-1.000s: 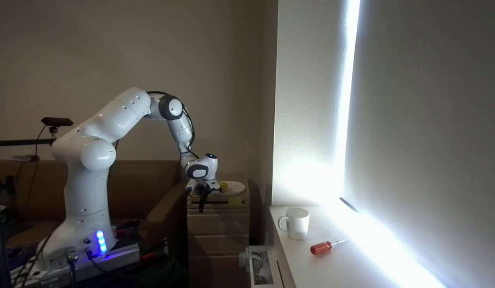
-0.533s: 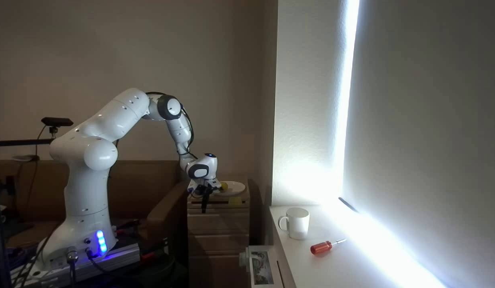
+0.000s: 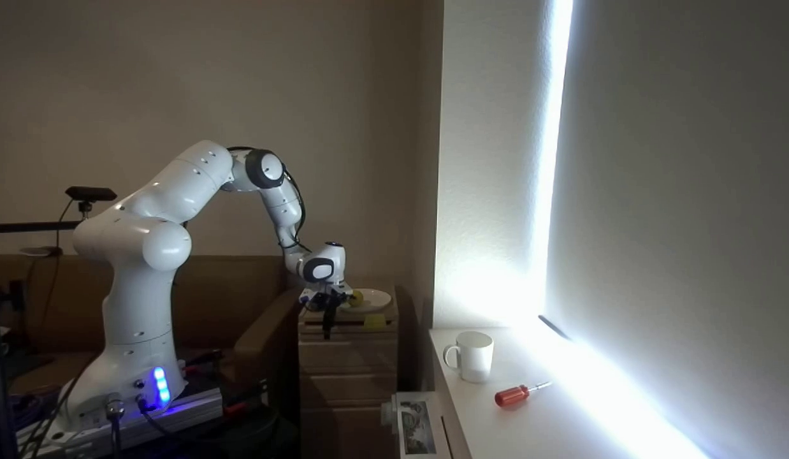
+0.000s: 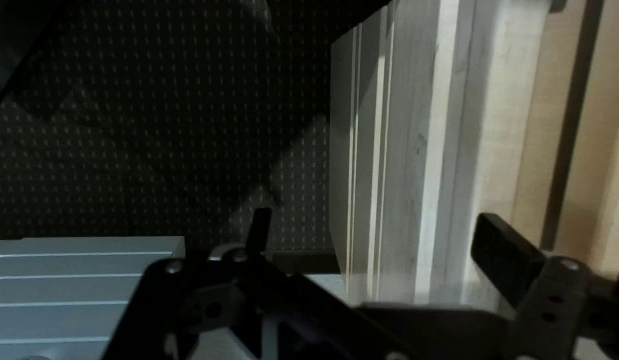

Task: Pick the sock on the drawer tray, put it on the drawer top, close and open the drawer, then pick the sock and put it on the drawer tray

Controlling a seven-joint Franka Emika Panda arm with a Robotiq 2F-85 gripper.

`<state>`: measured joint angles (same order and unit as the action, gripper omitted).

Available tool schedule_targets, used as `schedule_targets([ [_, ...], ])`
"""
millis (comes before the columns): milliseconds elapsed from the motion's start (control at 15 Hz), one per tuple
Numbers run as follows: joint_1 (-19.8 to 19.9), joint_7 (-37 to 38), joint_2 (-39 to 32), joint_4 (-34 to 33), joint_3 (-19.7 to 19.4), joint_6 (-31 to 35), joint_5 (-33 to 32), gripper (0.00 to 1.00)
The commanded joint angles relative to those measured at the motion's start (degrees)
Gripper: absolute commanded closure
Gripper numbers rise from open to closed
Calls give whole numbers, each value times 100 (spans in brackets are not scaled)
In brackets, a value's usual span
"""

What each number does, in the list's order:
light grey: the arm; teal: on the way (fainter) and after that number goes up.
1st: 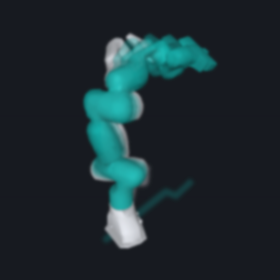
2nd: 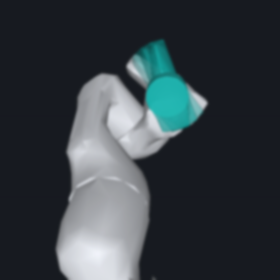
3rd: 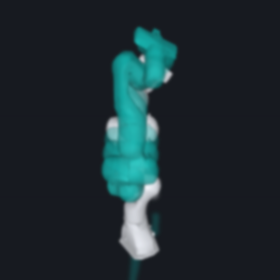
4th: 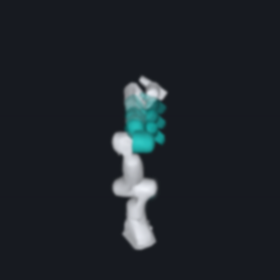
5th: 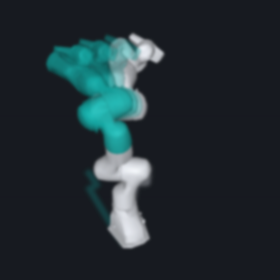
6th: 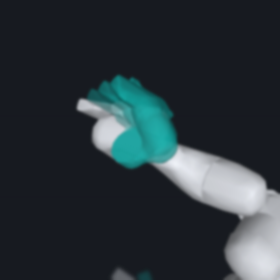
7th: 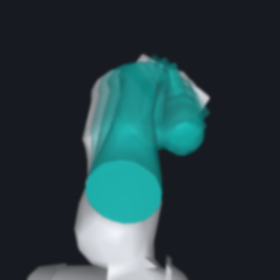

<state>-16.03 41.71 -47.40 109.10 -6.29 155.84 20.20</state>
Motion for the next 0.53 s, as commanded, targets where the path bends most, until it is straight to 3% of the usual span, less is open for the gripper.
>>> schedule_targets([
  [0, -9, 681, -372, -112, -537, -328, -435, 0],
  [267, 225, 1192, -709, -168, -848, -723, -774, 0],
  [467, 639, 883, -502, 19, -576, -585, -709, 0],
])
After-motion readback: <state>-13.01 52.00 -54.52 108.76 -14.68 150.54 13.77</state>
